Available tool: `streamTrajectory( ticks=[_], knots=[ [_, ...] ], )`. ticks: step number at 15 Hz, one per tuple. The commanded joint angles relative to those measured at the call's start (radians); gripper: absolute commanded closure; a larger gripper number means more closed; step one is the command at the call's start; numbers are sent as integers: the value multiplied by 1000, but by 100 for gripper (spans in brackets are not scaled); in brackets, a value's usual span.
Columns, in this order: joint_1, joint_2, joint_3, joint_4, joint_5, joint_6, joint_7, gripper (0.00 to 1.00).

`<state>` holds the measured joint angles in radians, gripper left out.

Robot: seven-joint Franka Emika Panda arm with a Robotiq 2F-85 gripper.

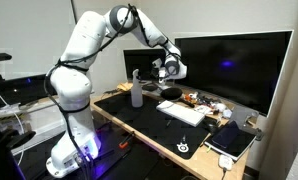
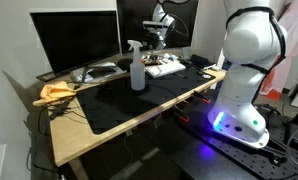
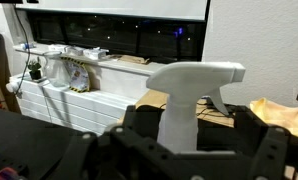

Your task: Pick up the white spray bottle then set it back down again

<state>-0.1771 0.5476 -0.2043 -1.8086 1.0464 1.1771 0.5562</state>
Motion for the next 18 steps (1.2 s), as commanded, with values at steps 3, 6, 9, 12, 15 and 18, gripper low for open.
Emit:
streamTrajectory(
  ticks=[3, 6, 9, 12, 15, 18],
  knots=[
    [-1, 28, 2, 51, 15, -37, 45, 0],
    [0, 44, 4, 69, 16, -38, 43, 0],
    [5, 62, 8, 89, 16, -33, 49, 0],
    [7, 83, 15, 114, 19, -37, 60, 0],
    [8, 101, 23, 140, 20, -45, 82, 0],
    [2, 118, 28, 170, 21, -69, 96, 0]
  ],
)
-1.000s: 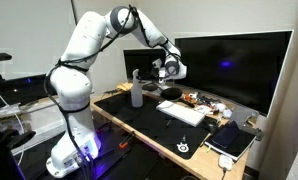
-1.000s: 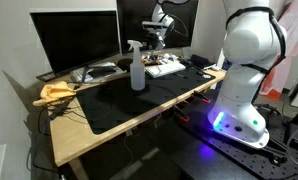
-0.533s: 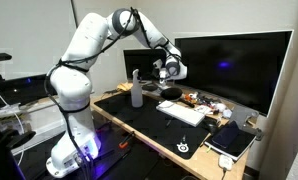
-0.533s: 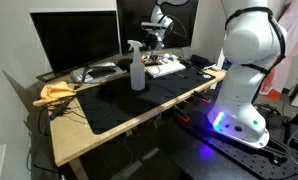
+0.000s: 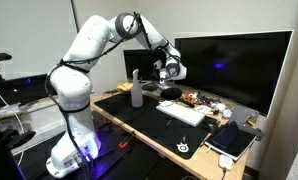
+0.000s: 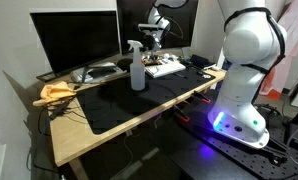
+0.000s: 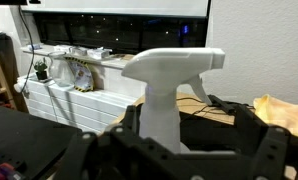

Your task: Pick up the white spray bottle then set it back down again

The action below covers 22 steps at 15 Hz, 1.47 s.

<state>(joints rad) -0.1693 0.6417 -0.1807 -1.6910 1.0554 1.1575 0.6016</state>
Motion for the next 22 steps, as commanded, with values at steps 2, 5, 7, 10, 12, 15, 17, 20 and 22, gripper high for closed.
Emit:
streamTrajectory(
  ticks=[2, 5, 7, 10, 12, 15, 17, 20, 22],
  knots=[
    [-8, 34, 5, 73, 11, -69, 64, 0],
    [-6, 45, 4, 96, 6, -97, 76, 0],
    [-4, 47, 4, 98, 3, -109, 79, 0],
    [1, 55, 2, 100, 1, -116, 74, 0],
    [4, 60, 4, 101, 1, -112, 70, 0],
    [11, 70, 6, 106, 2, -108, 71, 0],
    [17, 76, 7, 107, 1, -107, 70, 0],
    [24, 80, 8, 109, -1, -106, 67, 0],
    [27, 83, 9, 113, -2, -106, 65, 0]
  ],
)
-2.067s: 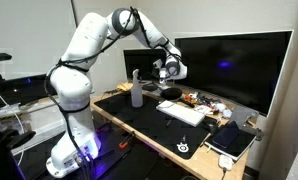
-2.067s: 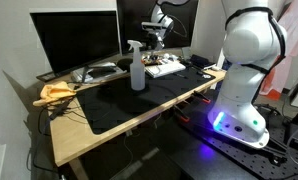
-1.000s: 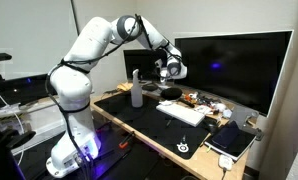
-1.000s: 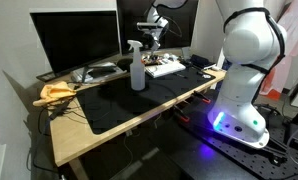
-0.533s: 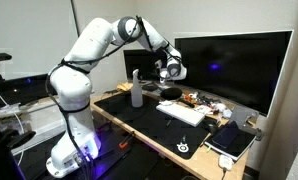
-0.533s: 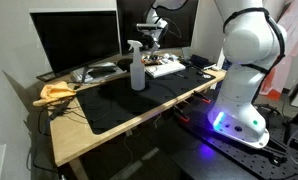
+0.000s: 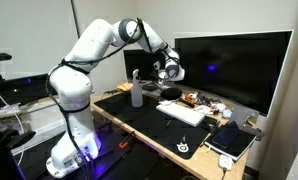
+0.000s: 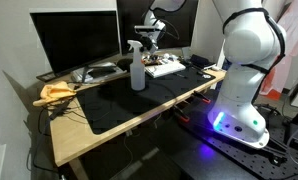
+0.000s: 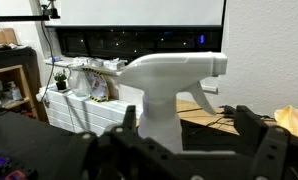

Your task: Pick up the white spray bottle then set it back down again

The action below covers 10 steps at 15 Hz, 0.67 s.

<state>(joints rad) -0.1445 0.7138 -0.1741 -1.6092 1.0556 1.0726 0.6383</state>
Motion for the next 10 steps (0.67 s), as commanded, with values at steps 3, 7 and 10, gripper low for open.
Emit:
streamTrajectory(
  ticks=[3, 7, 10],
  knots=[
    [2, 13, 3, 36, -2, -20, 26, 0],
    [2, 16, 3, 47, -3, -20, 26, 0],
    [4, 17, 4, 52, -3, -19, 29, 0]
  ],
)
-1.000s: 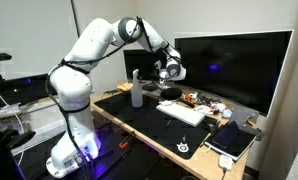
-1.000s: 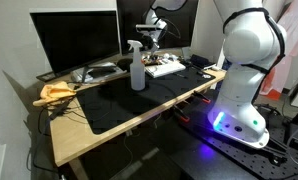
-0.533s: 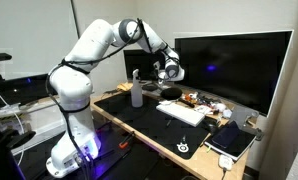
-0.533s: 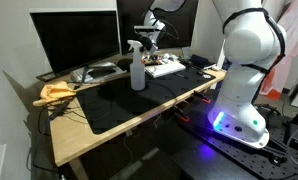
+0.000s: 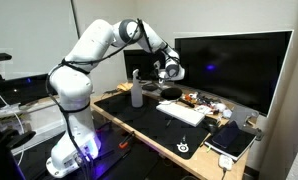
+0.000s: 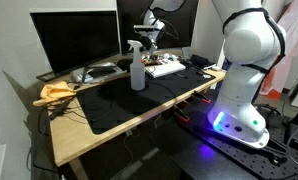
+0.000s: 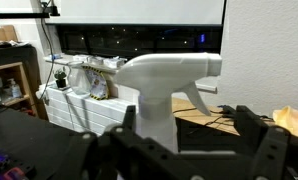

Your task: Pick up the white spray bottle then set it back down again

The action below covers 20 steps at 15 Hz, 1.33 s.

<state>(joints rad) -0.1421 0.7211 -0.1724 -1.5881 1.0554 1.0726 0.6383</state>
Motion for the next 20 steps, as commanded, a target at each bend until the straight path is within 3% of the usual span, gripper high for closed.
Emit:
streamTrajectory(
  ticks=[1, 15, 20],
  knots=[
    [2, 11, 3, 32, -4, -20, 29, 0],
    [13, 10, 8, 29, -1, -21, 28, 0],
    [-11, -10, -2, -11, 65, 17, 14, 0]
  ],
)
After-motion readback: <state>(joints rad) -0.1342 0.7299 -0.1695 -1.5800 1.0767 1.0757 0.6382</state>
